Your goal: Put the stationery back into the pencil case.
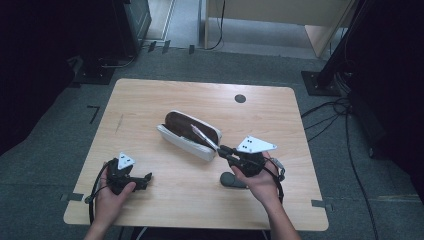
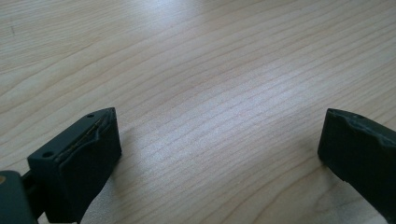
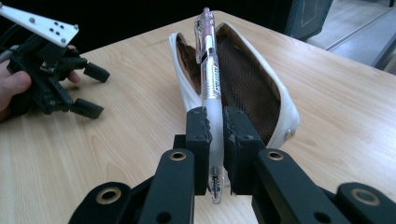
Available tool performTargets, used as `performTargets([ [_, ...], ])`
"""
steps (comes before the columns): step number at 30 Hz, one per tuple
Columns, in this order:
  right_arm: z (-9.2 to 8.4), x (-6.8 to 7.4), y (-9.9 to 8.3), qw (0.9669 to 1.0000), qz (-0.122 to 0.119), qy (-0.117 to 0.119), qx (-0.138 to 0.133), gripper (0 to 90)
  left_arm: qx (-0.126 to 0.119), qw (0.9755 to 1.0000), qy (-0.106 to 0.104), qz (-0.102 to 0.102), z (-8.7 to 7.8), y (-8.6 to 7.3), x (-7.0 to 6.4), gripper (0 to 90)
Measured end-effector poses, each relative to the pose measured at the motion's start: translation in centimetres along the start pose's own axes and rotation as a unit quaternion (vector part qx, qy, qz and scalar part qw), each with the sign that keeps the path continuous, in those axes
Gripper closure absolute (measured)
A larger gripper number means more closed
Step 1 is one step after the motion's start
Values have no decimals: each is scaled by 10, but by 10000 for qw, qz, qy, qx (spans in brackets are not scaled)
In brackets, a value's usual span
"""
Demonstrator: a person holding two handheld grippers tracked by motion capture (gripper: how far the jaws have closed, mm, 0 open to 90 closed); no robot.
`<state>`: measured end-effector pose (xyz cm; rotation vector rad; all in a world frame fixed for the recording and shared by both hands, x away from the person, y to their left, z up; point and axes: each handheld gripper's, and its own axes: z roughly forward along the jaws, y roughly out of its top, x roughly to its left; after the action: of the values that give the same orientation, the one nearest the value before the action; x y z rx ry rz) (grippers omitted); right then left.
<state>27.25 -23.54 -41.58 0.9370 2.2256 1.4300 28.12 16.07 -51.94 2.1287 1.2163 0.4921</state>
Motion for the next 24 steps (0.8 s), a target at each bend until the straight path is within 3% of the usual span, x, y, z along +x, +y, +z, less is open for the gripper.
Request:
performTargets([
  [24,43,-21,27,10000,-47,-23,81,817,-6,10000,4,2,0,0,0,0],
])
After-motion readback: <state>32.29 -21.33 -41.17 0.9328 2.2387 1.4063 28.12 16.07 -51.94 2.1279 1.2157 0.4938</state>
